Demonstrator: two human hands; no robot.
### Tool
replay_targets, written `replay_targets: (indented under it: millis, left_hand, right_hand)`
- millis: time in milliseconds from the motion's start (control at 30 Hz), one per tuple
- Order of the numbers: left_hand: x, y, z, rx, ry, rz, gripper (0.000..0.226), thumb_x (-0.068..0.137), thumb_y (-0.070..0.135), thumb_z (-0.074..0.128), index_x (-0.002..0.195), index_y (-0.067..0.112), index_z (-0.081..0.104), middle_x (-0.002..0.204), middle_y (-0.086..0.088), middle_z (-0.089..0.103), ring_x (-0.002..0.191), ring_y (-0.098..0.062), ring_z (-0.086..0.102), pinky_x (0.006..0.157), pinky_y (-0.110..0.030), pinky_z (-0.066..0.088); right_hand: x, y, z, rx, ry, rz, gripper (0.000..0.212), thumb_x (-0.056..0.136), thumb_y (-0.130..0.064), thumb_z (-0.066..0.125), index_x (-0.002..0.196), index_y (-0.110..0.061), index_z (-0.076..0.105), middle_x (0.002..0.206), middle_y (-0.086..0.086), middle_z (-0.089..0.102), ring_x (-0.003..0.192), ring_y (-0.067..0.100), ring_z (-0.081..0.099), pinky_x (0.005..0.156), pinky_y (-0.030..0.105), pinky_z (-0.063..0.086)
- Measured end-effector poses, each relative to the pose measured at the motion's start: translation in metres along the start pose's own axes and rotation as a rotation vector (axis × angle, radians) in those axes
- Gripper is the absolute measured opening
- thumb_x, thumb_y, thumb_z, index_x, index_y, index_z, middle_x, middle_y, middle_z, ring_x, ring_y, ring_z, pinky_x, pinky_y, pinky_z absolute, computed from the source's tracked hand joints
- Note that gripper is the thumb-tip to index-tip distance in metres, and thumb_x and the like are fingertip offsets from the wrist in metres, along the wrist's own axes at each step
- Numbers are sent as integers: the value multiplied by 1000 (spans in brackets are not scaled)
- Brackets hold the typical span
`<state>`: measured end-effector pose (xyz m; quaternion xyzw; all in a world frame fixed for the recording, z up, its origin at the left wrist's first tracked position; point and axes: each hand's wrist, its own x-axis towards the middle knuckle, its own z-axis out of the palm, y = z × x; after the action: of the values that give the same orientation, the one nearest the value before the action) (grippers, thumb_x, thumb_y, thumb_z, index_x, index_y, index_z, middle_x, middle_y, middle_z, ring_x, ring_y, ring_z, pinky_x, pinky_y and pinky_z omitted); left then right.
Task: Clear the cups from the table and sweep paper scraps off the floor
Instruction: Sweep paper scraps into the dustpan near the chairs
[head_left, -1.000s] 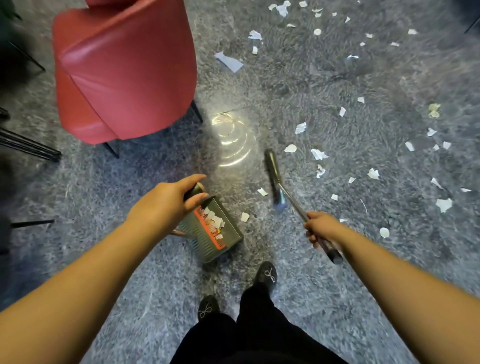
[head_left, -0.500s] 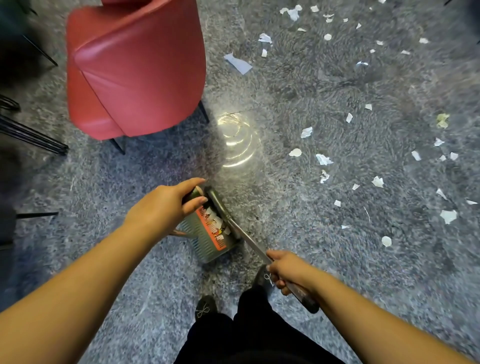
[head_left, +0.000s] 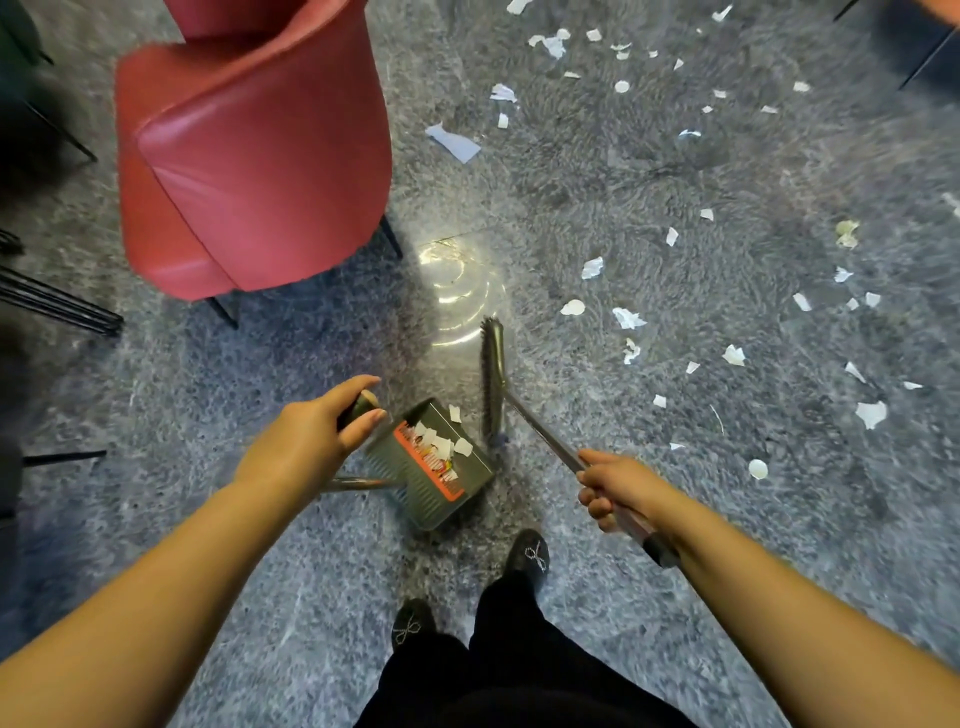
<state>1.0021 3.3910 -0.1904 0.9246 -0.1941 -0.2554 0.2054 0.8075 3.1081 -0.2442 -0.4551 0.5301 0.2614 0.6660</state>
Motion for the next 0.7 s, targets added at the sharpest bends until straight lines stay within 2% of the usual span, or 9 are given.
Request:
replay_targets:
  millis: [100, 200, 267, 467, 567, 700]
  left_hand:
    - [10, 16, 8, 26, -19, 20, 44, 93, 50, 55, 136, 47, 46, 105, -1, 67, 87, -22, 59, 71, -36, 47]
    - [18, 23, 9, 0, -21, 32, 44, 93, 49, 56, 136, 46, 47, 104, -2, 68, 91, -24, 61, 75, -39, 50]
    - [19, 21, 8, 1, -11, 31, 44, 93, 48, 57, 136, 46, 48, 103, -2, 68, 92, -24, 62, 76, -41, 51]
    - [14, 4, 5, -2, 35, 6, 45, 91, 52, 57, 134, 48, 48, 102, 2, 69, 93, -24, 64, 77, -41, 52]
    - [8, -4, 7, 32, 39, -13, 43, 89, 56, 54, 132, 55, 45, 98, 4, 66, 89, -23, 64, 72, -39, 52]
    - [2, -9, 11, -18, 31, -19, 43, 89, 55, 55, 130, 56, 45, 103, 1, 68, 93, -24, 65, 77, -42, 53]
  right_hand:
    - [6, 1, -7, -83, 32, -32, 54, 95, 0, 36, 145, -21, 34, 55, 5, 45, 32, 10, 36, 37, 16, 30]
    - [20, -6, -9, -238, 51, -74, 42, 92, 3, 35, 132, -6, 45, 57, 7, 44, 32, 10, 37, 37, 17, 32]
    - [29, -14, -11, -295, 52, -85, 36, 92, 4, 35, 125, -3, 48, 59, 8, 43, 32, 11, 38, 36, 17, 34]
    - [52, -34, -4, -453, 8, -79, 29, 92, 3, 33, 106, -15, 52, 59, 8, 43, 38, 15, 40, 39, 20, 35]
    - [64, -39, 14, -536, -42, -79, 31, 91, 4, 30, 105, -12, 53, 57, 8, 41, 38, 15, 38, 40, 21, 34]
    - [61, -27, 37, -631, -145, -80, 36, 90, 7, 28, 113, -8, 52, 56, 9, 39, 43, 19, 36, 41, 22, 33]
